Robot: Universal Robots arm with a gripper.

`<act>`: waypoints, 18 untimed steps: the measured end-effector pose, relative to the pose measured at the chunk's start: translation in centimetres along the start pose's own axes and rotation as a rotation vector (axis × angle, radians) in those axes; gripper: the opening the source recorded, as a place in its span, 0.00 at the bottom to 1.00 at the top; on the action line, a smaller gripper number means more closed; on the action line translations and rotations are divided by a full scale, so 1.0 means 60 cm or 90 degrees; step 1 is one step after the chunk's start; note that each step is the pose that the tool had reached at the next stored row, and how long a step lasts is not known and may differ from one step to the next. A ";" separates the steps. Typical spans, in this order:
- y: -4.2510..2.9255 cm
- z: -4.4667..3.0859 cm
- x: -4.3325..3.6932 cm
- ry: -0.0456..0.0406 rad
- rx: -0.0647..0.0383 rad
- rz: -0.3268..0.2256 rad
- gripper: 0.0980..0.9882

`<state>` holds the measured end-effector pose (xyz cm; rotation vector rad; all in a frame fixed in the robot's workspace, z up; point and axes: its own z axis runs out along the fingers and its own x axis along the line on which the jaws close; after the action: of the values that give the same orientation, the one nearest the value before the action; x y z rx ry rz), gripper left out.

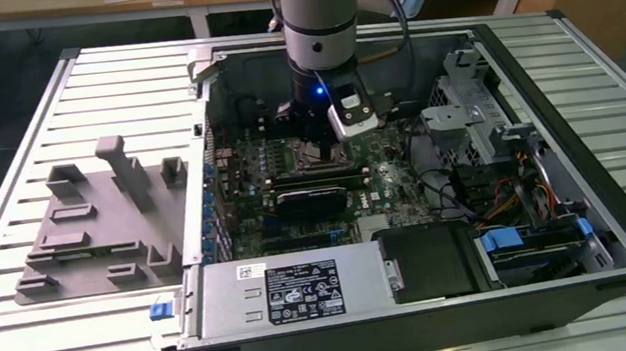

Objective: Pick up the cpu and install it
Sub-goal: 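Install the second cpu locking lever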

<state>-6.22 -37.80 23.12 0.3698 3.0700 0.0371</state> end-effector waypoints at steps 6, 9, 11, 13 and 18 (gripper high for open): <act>-0.015 0.006 0.005 0.0024 -0.010 -0.003 0.01; -0.017 0.007 0.008 0.0042 -0.017 -0.005 0.01; -0.017 0.007 0.008 0.0043 -0.017 -0.006 0.01; -0.017 0.007 0.008 0.0044 -0.017 -0.006 0.01; -0.022 0.010 0.007 0.0108 -0.034 -0.005 0.01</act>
<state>-6.91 -38.99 22.43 0.3553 3.0799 0.1222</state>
